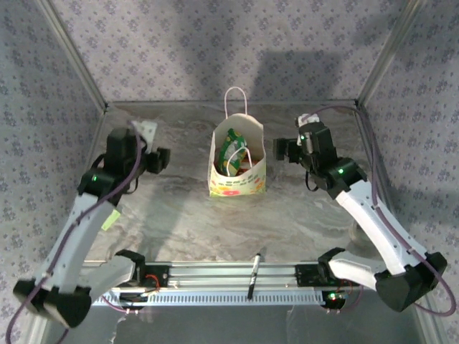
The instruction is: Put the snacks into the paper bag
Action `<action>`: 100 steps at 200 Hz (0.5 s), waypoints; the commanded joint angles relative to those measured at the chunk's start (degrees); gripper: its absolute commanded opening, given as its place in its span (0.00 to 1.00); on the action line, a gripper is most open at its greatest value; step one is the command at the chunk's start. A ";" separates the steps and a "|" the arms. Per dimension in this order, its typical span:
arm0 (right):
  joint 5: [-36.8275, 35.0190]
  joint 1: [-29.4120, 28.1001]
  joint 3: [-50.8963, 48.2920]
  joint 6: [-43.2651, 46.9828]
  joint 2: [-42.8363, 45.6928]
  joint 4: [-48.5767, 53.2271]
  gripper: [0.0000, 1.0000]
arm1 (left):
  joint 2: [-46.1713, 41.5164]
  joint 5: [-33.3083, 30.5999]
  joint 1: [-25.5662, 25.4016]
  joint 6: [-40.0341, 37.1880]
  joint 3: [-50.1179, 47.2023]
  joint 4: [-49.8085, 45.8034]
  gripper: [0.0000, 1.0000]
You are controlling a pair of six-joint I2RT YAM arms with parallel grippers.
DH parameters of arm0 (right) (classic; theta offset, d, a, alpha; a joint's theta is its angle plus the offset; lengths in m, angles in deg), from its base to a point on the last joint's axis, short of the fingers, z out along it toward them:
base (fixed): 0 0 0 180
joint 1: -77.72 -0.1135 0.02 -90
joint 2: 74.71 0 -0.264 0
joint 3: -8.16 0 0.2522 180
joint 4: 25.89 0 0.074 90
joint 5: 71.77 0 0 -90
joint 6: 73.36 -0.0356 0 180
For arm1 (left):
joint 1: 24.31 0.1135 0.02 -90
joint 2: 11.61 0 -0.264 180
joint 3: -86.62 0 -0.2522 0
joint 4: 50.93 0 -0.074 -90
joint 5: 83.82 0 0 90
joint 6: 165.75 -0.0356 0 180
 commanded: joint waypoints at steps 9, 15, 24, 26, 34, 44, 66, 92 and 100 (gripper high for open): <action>5.26 10.81 -8.45 -1.63 2.31 -8.19 1.00 | -5.53 -11.14 3.49 1.50 -13.65 10.62 0.63; 5.46 12.69 -10.94 -2.24 2.69 -10.51 1.00 | -5.59 -13.08 3.49 2.04 -16.04 12.66 0.63; 5.56 15.00 -14.47 -2.91 3.16 -13.88 1.00 | -5.27 -16.73 3.57 3.74 -18.78 15.77 0.65; 5.49 15.48 -15.16 -3.03 3.25 -14.64 1.00 | -5.16 -17.37 3.62 4.13 -19.13 16.59 0.65; 5.14 17.14 -18.07 -3.02 3.30 -17.51 1.00 | -4.51 -20.55 3.80 5.65 -21.90 19.68 0.66; 4.83 18.83 -21.01 -3.18 3.03 -20.57 1.00 | -3.17 -21.73 3.93 6.10 -24.40 23.34 0.68; 4.70 21.78 -25.42 -2.28 1.19 -25.94 1.00 | 2.22 -23.27 4.81 5.59 -29.10 32.76 0.70; 5.57 24.02 -28.25 0.67 -1.15 -31.82 1.00 | 10.67 -20.86 7.19 4.46 -30.40 43.29 0.70; 5.86 24.79 -29.32 1.24 -1.78 -34.08 1.00 | 13.35 -20.61 7.56 3.13 -30.70 46.95 0.71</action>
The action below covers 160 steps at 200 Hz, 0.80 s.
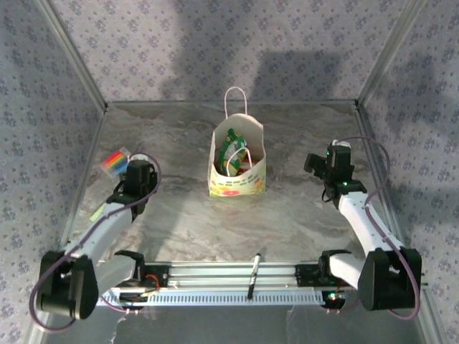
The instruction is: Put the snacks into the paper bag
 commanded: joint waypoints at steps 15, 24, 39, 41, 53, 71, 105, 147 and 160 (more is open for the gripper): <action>2.14 3.65 -4.30 2.84 -2.98 -15.19 1.00 | 9.82 -0.42 3.05 -2.76 -0.48 22.66 0.71; 3.13 5.18 -5.50 3.29 -4.03 -18.11 1.00 | 12.21 0.24 4.18 -3.14 0.14 24.03 0.71; 6.12 7.53 -6.15 3.31 -5.95 -19.92 1.00 | 15.77 0.36 4.73 -4.42 1.70 25.35 0.71; 6.41 7.71 -6.20 3.30 -6.20 -20.14 1.00 | 16.15 0.37 4.73 -4.73 1.85 25.59 0.71; 6.93 8.39 -6.58 3.82 -7.57 -21.78 1.00 | 18.26 0.49 4.73 -5.72 2.11 28.07 0.72; 6.92 8.67 -7.50 5.32 -9.49 -25.21 1.00 | 20.43 0.87 5.07 -6.48 1.47 32.55 0.72; 8.29 8.98 -8.25 8.04 -12.79 -29.56 1.00 | 23.47 3.99 6.14 -6.32 -1.10 40.41 0.73; 10.66 8.86 -12.05 10.95 -13.75 -37.11 1.00 | 23.68 7.10 6.80 -6.66 -2.96 43.53 0.73; 11.45 8.76 -14.47 11.92 -14.15 -41.89 1.00 | 23.48 7.63 6.97 -6.56 -3.55 44.35 0.74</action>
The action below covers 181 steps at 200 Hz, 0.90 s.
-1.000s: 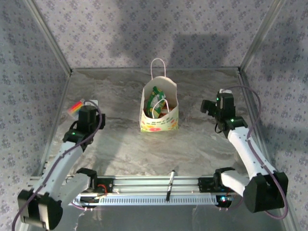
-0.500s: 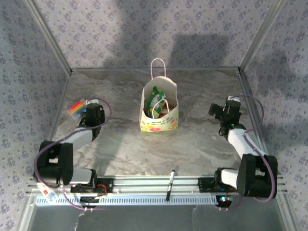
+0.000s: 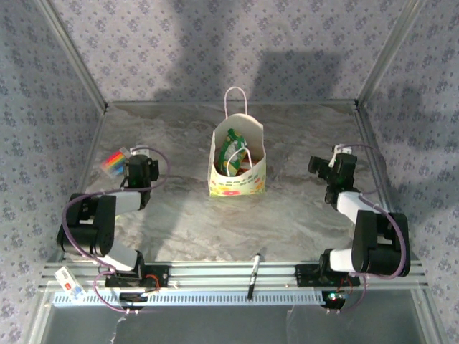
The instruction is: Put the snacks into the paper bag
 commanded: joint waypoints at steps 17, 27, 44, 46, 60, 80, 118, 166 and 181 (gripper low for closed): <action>4.58 0.25 -6.31 4.37 -2.46 -16.15 0.98 | -0.63 3.29 1.32 0.29 -2.06 7.20 0.74; 6.11 0.22 -6.26 5.19 -3.39 -16.99 0.97 | -0.64 3.63 1.75 0.76 -3.17 9.06 0.75; 6.80 -0.64 -5.38 6.36 -5.20 -16.57 0.96 | -0.99 5.27 2.62 1.36 -4.91 11.67 0.75; 6.89 -0.77 -5.33 6.46 -5.40 -16.56 0.96 | -1.00 5.55 2.72 1.43 -4.99 12.06 0.75; 6.90 -1.85 -5.55 7.96 -7.80 -18.92 0.96 | -0.42 7.45 3.50 1.93 -6.32 14.54 0.76; 6.79 -2.40 -5.54 8.64 -9.51 -20.01 0.98 | 2.36 8.02 3.65 1.62 -6.90 18.36 0.78; 5.27 -2.85 -5.31 8.46 -10.13 -20.27 1.00 | 1.79 11.29 5.83 3.19 -5.42 14.35 0.93; 3.16 -3.37 -5.17 8.30 -10.01 -19.99 1.00 | 1.75 11.40 5.94 3.19 -5.32 14.12 1.00; 2.66 -3.56 -5.13 8.44 -9.98 -19.98 1.00 | 1.70 11.41 5.93 3.14 -5.33 14.18 1.00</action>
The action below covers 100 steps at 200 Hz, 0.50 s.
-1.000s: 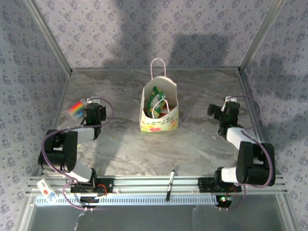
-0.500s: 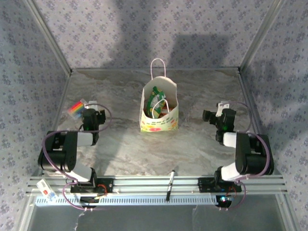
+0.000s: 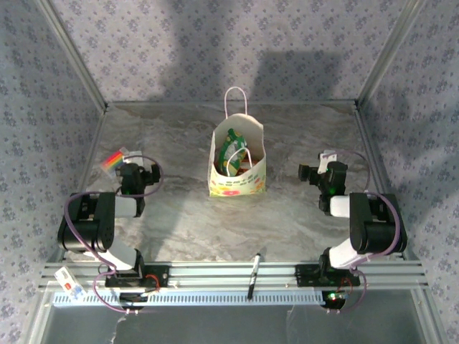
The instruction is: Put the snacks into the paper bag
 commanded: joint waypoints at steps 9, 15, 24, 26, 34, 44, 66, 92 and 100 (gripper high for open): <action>-1.73 -0.50 0.67 1.05 -0.31 -1.45 1.00 | 0.00 1.33 0.27 0.90 1.10 1.66 1.00; -1.69 -0.44 0.64 1.02 -0.24 -1.44 1.00 | -0.03 1.34 0.29 0.88 1.12 1.66 1.00; -1.59 -0.40 0.68 0.97 -0.24 -1.45 1.00 | 0.02 1.34 0.27 0.92 1.10 1.66 1.00; -1.56 -0.42 0.63 0.90 -0.25 -1.45 1.00 | -0.02 1.34 0.24 0.94 1.10 1.66 1.00; -1.68 -0.41 0.69 0.99 -0.23 -1.45 1.00 | 0.02 1.33 0.22 0.90 1.10 1.66 1.00; -1.68 -0.46 0.69 1.02 -0.25 -1.44 1.00 | 0.03 1.33 0.29 0.87 1.09 1.66 1.00; -1.69 -0.43 0.63 1.04 -0.30 -1.45 1.00 | -0.02 1.34 0.28 0.86 1.14 1.66 1.00; -1.43 -0.30 0.87 0.95 -0.36 -1.23 1.00 | -0.03 1.34 0.24 0.88 1.09 1.66 1.00; -1.29 -0.28 0.94 0.88 -0.40 -1.10 1.00 | -0.02 1.34 0.29 0.89 1.09 1.66 1.00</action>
